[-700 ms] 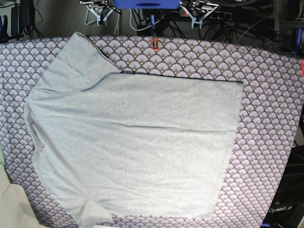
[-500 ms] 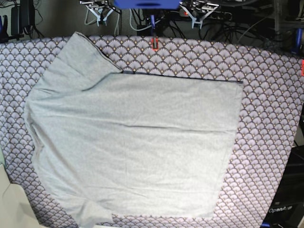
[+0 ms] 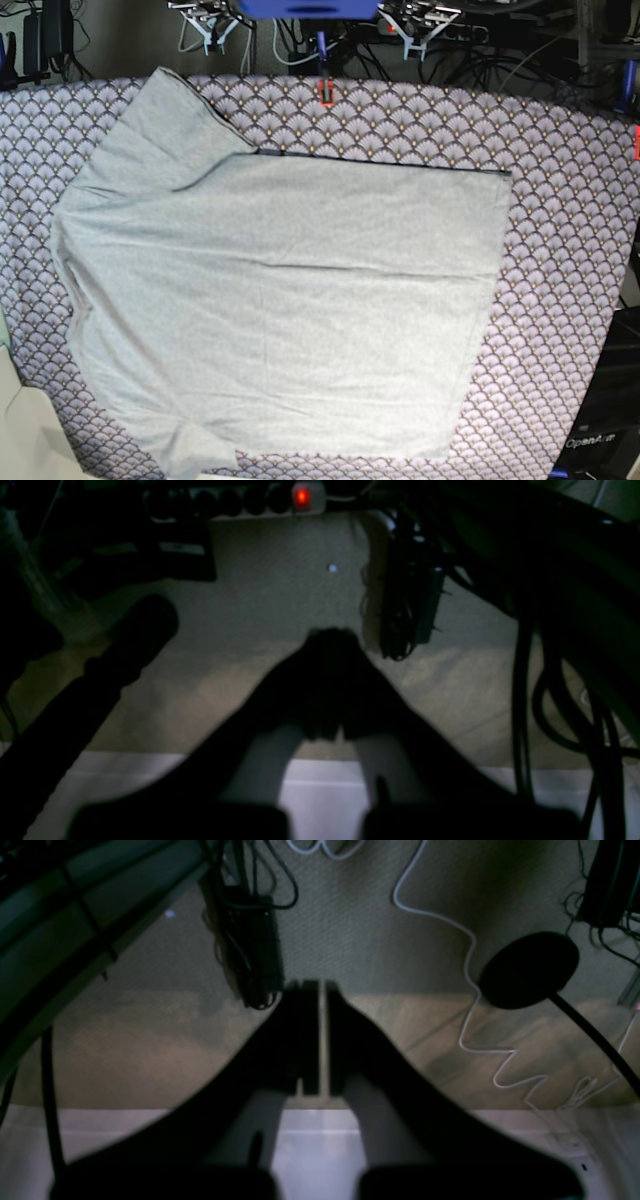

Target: Fold the T-shirt properly

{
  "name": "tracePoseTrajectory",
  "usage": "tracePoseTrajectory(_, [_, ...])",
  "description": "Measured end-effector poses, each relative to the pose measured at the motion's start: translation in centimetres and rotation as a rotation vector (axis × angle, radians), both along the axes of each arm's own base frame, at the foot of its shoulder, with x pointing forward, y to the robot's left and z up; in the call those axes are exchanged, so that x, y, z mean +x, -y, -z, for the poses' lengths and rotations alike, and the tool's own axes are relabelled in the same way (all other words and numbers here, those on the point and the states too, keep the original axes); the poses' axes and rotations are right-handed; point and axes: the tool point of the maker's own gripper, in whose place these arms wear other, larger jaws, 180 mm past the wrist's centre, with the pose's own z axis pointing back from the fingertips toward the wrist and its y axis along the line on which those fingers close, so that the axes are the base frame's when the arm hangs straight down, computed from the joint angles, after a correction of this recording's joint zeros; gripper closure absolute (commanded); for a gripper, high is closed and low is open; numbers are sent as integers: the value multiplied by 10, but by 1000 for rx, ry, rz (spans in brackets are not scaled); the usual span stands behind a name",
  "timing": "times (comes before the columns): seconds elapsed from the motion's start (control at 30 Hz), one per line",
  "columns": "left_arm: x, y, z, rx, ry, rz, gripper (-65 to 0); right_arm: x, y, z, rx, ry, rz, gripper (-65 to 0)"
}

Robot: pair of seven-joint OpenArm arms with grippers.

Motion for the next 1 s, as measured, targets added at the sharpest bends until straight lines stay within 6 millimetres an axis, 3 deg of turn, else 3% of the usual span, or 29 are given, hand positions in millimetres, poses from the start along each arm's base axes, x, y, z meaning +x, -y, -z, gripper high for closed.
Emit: tracePoseTrajectory(1.0, [0,1,0,-5,2,2,0,5,0,0,-1,30,-2,0])
